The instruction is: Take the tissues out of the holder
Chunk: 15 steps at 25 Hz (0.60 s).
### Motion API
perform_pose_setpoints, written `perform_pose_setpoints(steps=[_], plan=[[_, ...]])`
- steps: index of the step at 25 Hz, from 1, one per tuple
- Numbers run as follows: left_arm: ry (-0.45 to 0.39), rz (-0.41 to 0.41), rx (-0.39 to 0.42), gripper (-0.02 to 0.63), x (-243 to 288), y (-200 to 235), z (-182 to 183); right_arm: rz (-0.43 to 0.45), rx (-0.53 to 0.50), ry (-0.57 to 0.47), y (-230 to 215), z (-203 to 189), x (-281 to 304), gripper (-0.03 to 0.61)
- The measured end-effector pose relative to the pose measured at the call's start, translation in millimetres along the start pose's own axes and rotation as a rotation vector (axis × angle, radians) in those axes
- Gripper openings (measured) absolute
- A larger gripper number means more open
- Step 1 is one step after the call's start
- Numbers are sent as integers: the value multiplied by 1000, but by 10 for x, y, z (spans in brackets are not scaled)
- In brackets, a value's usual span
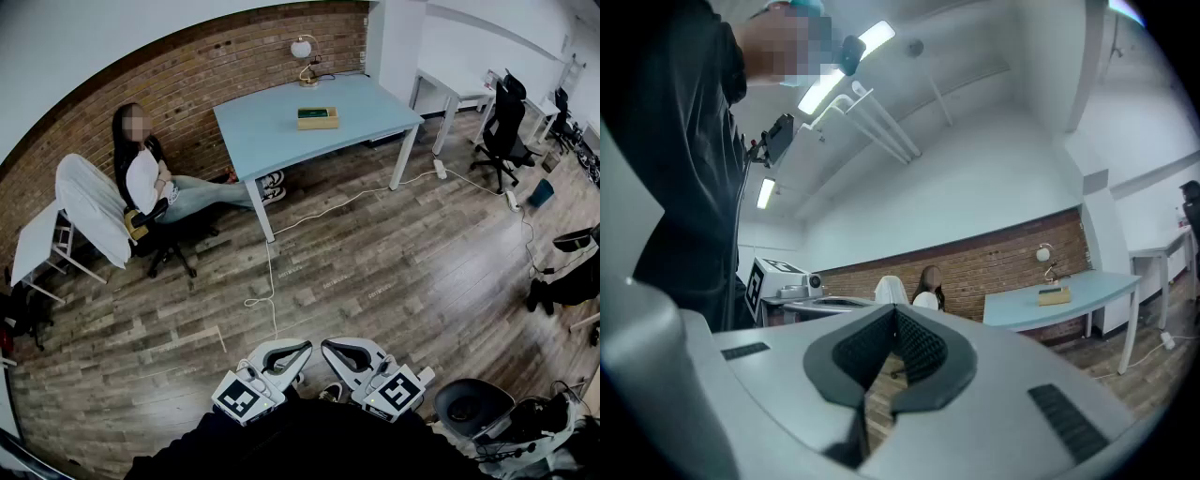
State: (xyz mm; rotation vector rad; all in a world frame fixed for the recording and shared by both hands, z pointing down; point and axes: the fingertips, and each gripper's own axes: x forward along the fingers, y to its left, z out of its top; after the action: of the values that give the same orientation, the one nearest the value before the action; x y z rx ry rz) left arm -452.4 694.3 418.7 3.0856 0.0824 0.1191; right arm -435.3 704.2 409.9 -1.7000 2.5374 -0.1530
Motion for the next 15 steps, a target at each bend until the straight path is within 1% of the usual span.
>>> perform_pose_setpoints(steps=[4,9,12,15], plan=[[0,8,10,9,4,-51,-7,11,1,2,13,-20,-30,6],[13,-8,2,9,87,-103,2,-3,8,5,-63,-15,-70,6],[16,-13,10,9,118,-61,10,-8,14,10,-111,-23,-46,6],[21,-16,-4,9,115,25,-26,-28,31,9,-174,-59,14,6]])
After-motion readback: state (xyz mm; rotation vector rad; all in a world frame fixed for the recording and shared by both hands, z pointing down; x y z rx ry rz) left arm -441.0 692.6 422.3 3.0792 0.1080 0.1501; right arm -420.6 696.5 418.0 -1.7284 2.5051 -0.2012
